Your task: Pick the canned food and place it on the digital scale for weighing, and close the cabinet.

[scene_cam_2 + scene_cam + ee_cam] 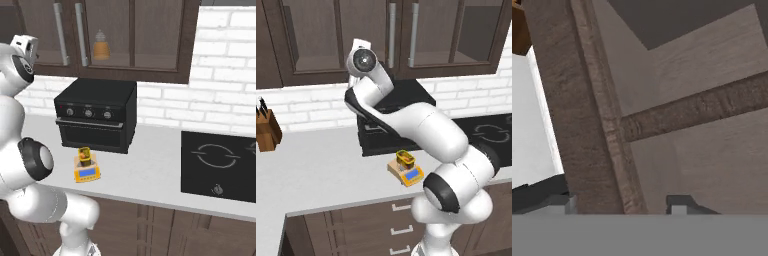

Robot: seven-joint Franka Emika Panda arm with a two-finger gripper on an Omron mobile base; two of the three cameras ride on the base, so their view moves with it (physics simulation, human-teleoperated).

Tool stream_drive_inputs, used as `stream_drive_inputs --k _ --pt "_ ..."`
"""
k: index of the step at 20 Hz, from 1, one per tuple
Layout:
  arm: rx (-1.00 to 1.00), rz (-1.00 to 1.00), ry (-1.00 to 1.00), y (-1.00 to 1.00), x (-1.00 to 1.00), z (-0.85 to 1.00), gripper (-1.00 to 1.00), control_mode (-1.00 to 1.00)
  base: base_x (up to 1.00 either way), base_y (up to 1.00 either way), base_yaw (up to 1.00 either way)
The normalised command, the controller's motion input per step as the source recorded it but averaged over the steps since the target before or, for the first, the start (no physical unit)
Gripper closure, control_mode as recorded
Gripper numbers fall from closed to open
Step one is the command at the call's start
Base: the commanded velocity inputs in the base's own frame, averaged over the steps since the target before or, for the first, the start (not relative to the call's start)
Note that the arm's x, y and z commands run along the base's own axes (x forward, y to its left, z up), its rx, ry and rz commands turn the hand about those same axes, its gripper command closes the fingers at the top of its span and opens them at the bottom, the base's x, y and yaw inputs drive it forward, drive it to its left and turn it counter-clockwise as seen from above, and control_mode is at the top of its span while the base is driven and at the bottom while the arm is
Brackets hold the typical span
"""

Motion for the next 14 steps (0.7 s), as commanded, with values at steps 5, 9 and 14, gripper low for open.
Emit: stream_drive_inputs --k 5,9,14 --pt "0.06 0.08 0.07 -0.59 1.00 -0.41 -1.00 -1.00 0.00 0.00 0.00" --pt "0.12 0.11 0.09 -0.69 0.91 -0.25 -1.00 -1.00 0.00 0.00 0.00" --pt "0.14 0.04 -0.18 -0.88 0.16 0.15 -1.00 -1.00 0.00 0.00 0.00"
